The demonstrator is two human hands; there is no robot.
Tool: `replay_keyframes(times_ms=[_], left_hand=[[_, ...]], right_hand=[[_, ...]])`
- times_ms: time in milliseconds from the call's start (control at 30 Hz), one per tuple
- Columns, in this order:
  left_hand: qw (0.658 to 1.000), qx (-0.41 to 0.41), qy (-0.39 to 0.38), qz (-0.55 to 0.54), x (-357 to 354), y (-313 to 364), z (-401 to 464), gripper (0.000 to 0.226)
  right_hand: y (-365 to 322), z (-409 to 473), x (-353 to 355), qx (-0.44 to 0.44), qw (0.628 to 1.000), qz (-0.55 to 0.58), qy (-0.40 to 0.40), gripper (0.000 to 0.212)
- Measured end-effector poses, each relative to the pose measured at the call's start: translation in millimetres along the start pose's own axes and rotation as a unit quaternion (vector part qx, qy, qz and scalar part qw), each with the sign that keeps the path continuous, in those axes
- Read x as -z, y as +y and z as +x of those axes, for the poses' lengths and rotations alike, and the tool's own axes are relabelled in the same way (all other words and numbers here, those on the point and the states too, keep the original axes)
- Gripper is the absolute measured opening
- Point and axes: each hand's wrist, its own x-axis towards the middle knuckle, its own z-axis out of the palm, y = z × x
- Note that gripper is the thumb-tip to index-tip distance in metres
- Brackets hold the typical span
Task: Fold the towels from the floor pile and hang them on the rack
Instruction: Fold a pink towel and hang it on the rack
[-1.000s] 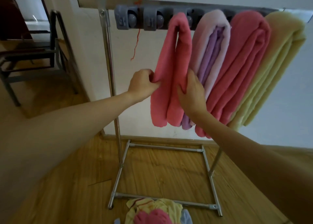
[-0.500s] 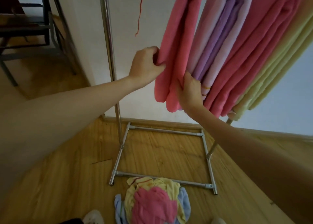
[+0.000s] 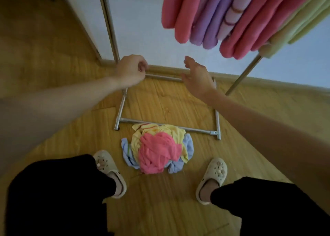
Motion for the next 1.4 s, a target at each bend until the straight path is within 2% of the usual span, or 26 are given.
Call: replay_keyframes(times_ms=[167,267,367,500,600,733,867,967,1067,1133,1267,1400], left_hand=[[0.993,0.063,-0.099,0.007,-71.8,-44.9,-34.0,0.024],[0.984,0.107,-0.145,-0.001,-115.1,-70.7,-51.0,0.024],[0.969,0.138,-0.203,-0.016,-156.7,-91.6,-70.7,0.023],[0.957,0.123,-0.262,-0.017,-207.1,-114.2,-93.2,0.021],[0.949,0.104,-0.298,-0.016,-242.3,-123.4,-106.7,0.028],[0.949,0.084,-0.305,0.004,-283.2,-127.4,-119.2,0.04],[0.957,0.09,-0.275,0.007,-309.1,-129.5,-125.0,0.029],[0.962,0.09,-0.256,0.029,-311.8,-123.1,-126.7,0.008],[0.961,0.103,-0.256,0.008,-305.1,-114.8,-133.3,0.017],[0.969,0.127,-0.208,-0.038,-295.9,-110.6,-140.3,0.017],[0.975,0.186,-0.097,-0.075,-266.0,-105.4,-152.2,0.007],[0.97,0.217,-0.081,-0.08,-234.6,-95.2,-163.0,0.006]], right_hand=[[36.1,-33.8,-70.0,-0.05,0.984,-0.036,-0.167,0.052],[61.3,-58.3,-114.6,-0.075,0.961,-0.036,-0.265,0.057],[88.7,-85.0,-158.2,-0.093,0.934,-0.044,-0.343,0.049],[125.1,-115.6,-206.2,-0.135,0.899,-0.043,-0.415,0.041],[145.0,-133.1,-226.7,-0.122,0.877,-0.046,-0.462,0.043],[164.6,-144.9,-246.5,-0.098,0.883,-0.017,-0.458,0.07],[174.5,-145.2,-265.7,-0.102,0.887,-0.018,-0.449,0.085],[177.3,-147.2,-280.3,-0.117,0.898,-0.018,-0.424,0.072],[177.9,-154.2,-287.2,-0.134,0.912,-0.022,-0.388,0.032],[174.4,-160.1,-281.3,-0.16,0.919,0.0,-0.361,0.016],[159.4,-171.0,-247.6,-0.202,0.926,0.047,-0.316,0.02],[124.6,-177.0,-195.2,-0.176,0.935,0.101,-0.29,0.022]])
